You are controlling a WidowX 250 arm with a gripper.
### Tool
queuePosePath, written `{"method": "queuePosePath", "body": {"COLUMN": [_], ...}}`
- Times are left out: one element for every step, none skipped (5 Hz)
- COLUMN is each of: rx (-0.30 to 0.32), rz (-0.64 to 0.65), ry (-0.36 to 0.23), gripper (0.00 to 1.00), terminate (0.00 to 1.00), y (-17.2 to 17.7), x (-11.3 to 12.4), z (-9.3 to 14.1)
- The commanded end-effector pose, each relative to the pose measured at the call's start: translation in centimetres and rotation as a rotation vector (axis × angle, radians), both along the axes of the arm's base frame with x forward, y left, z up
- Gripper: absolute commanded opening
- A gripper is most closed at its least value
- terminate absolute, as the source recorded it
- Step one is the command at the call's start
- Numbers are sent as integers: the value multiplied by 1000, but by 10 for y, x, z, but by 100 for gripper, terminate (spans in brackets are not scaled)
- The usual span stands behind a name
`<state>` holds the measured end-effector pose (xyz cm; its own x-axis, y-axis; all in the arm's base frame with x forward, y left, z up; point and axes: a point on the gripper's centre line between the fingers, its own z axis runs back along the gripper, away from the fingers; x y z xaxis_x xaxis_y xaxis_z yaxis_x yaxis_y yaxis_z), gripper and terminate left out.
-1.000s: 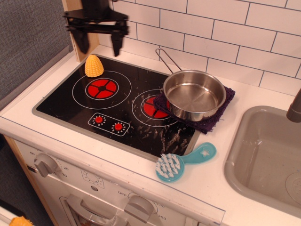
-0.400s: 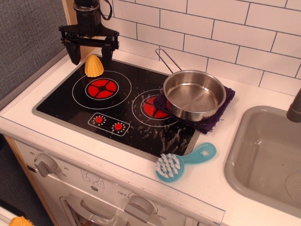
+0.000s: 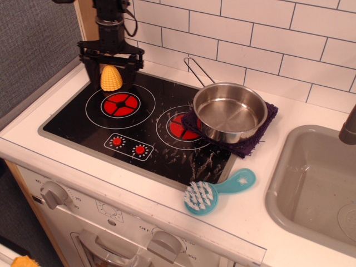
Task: Move potato to front right corner of stove top
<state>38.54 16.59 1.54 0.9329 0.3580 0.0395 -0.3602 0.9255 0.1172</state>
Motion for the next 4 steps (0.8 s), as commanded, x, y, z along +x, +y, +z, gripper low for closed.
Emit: {"method": "queuePosePath", "body": {"rx": [36,45,36,-13], "rz": [-10,-32,-65,-110], "ry": [-113,-221,-290,-319], "gripper": [0,0,0,0], "terminate": [0,0,0,0], "y": [-14,-35,-74,-112], "x": [-3,-9,-32,-59], "z": [41,84,115,107]}}
